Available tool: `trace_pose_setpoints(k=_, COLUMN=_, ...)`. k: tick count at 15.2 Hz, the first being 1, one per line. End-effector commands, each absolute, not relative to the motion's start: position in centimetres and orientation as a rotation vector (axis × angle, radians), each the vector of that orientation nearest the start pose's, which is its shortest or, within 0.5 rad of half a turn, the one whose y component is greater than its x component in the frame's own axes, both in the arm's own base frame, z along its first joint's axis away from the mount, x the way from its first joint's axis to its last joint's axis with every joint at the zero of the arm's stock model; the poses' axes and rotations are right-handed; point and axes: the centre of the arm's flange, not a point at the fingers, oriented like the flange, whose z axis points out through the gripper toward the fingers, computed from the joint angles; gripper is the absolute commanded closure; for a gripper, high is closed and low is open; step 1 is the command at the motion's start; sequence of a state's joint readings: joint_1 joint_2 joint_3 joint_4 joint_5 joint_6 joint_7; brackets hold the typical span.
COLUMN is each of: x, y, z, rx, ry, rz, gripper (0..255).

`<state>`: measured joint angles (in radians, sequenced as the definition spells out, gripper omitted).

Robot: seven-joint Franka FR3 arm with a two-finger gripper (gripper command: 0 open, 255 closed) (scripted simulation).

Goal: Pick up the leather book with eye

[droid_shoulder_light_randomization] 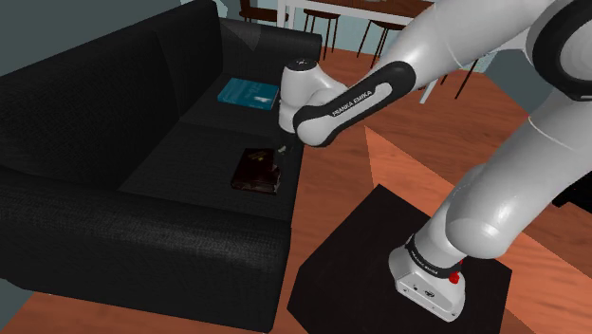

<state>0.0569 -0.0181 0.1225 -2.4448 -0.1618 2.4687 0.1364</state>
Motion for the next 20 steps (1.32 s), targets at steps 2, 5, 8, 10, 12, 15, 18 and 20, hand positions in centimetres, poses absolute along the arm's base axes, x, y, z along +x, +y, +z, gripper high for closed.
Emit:
trace_pose_setpoints(k=2, x=49.1, y=9.7, z=27.6, rx=-3.219, ry=-0.319, rz=-0.080, gripper=0)
trace_pose_setpoints(k=5, x=50.3, y=10.4, z=25.0, rx=-3.214, ry=-0.353, rz=-0.070, gripper=0)
trace_pose_setpoints(k=8, x=50.3, y=10.4, z=23.4, rx=-3.214, ry=-0.353, rz=-0.070, gripper=0)
trace_pose_setpoints(k=10, x=50.3, y=10.4, z=22.4, rx=-3.214, ry=-0.353, rz=-0.070, gripper=0)
trace_pose_setpoints(k=12, x=50.3, y=10.4, z=21.0, rx=-3.214, ry=-0.353, rz=-0.070, gripper=0)
trace_pose_setpoints(k=15, x=50.2, y=10.4, z=21.0, rx=-3.214, ry=-0.353, rz=-0.070, gripper=255)
trace_pose_setpoints(k=18, x=50.2, y=10.4, z=20.9, rx=-3.214, ry=-0.353, rz=-0.070, gripper=255)
trace_pose_setpoints(k=20, x=50.2, y=10.4, z=20.9, rx=-3.214, ry=-0.353, rz=-0.070, gripper=255)
